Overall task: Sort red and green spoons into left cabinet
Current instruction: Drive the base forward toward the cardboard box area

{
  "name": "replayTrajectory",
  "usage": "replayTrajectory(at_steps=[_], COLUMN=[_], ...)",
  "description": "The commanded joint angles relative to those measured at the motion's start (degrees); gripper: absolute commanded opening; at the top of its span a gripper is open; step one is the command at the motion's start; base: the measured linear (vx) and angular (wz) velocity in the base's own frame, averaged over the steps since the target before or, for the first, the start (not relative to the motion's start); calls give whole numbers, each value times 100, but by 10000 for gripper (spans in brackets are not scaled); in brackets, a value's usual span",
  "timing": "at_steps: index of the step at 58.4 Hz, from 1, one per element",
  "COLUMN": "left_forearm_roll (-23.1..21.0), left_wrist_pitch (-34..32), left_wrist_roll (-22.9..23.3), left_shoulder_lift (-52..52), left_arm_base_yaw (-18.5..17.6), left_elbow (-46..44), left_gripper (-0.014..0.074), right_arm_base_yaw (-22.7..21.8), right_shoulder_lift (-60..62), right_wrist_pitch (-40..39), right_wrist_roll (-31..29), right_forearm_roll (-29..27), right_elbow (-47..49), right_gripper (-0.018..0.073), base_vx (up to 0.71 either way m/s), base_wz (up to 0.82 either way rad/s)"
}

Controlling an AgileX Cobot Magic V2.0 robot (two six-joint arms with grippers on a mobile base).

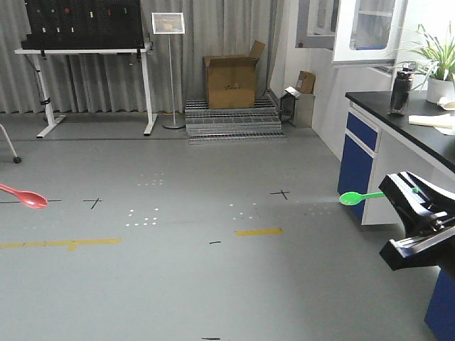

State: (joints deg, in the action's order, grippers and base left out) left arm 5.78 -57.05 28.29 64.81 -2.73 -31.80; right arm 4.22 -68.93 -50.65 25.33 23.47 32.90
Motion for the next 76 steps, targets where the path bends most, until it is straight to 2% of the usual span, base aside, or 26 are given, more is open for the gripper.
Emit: replayTrajectory(at_steps=[1,76], left_forearm_roll=[-46,-46], left_wrist_pitch=[-372,-372], left_wrist_roll=[7,7], left_shoulder_lift=[-112,-112], left_arm_base_yaw=[-14,-14], left_elbow=[-144,-144], left_gripper=[56,56], right_arm_base_yaw=[-15,-15], right_shoulder_lift=[132,132], right_wrist_pitch=[-383,-383], right_wrist_roll=[18,18], right_forearm_roll=[-95,-95], right_elbow=[144,144], right_gripper=[81,81], base_vx=[38,42], base_wz=[-10,-1])
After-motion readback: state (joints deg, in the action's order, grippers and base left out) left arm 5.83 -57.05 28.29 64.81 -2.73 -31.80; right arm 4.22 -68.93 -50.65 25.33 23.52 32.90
